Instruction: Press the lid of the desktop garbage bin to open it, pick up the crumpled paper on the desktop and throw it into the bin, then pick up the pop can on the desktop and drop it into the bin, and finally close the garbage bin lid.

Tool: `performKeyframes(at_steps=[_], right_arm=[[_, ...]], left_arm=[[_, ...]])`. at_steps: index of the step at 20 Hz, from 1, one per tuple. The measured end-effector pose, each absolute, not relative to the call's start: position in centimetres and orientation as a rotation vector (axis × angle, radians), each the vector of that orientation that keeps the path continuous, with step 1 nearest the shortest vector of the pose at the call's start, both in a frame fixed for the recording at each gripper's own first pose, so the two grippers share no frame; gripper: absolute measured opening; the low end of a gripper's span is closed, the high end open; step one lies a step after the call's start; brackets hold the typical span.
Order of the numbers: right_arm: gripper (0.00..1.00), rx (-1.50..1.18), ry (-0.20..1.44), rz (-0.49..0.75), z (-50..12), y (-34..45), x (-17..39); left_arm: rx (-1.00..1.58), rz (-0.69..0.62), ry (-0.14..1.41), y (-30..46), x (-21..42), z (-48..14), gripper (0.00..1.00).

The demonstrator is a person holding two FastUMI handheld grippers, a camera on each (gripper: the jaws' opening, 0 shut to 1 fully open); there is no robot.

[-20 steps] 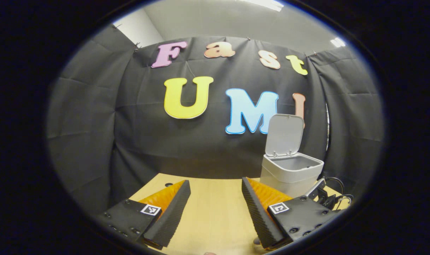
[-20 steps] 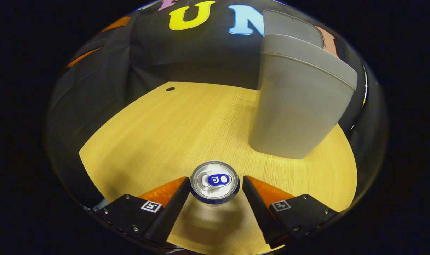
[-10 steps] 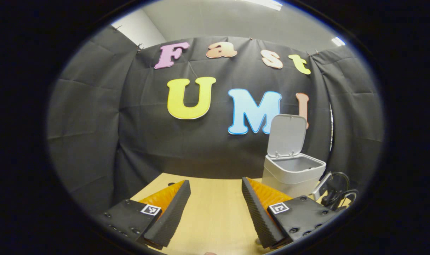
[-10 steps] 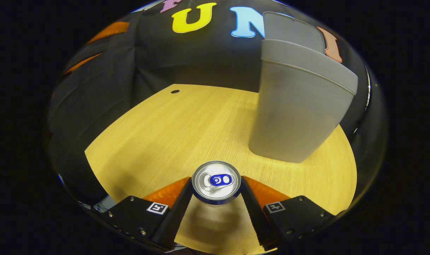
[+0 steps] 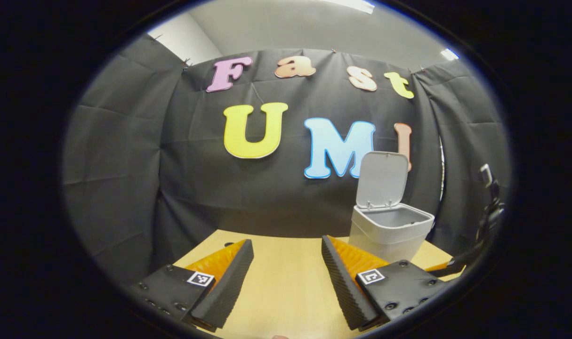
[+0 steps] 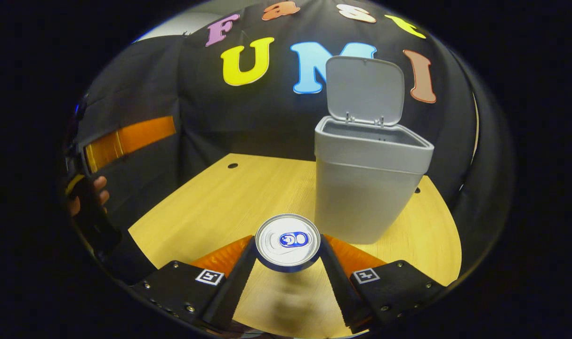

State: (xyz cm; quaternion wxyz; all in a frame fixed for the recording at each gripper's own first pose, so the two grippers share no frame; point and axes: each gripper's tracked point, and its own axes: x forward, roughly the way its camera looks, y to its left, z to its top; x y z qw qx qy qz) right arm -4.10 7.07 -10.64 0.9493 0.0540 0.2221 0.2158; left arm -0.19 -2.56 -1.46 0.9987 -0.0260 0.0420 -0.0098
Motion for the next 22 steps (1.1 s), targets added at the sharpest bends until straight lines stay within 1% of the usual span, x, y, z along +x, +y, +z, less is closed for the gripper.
performKeyframes(at_steps=[4, 12, 14, 18, 22], right_arm=[[0.84, 0.123, 0.357, 0.416, -7.2, 5.9, -3.0], [0.84, 0.154, 0.231, 0.399, -3.2, 4.6, -1.7], [0.84, 0.158, 0.17, 0.39, -1.5, 4.0, -1.4], [0.84, 0.117, 0.055, 0.331, 1.4, 1.8, 0.0], [0.83, 0.092, -0.024, 0.278, 3.7, 0.3, 1.5]], left_arm=[[-0.048, -0.03, 0.072, -3.0, 0.1, -0.9, 0.95], [-0.054, -0.044, 0.066, -3.8, 0.1, -0.8, 0.95], [-0.058, -0.048, 0.066, -4.0, 0.2, -0.9, 0.95], [-0.054, -0.053, 0.07, -4.2, 0.3, -0.9, 0.95], [-0.056, -0.049, 0.078, -4.0, 0.2, -1.2, 0.95]])
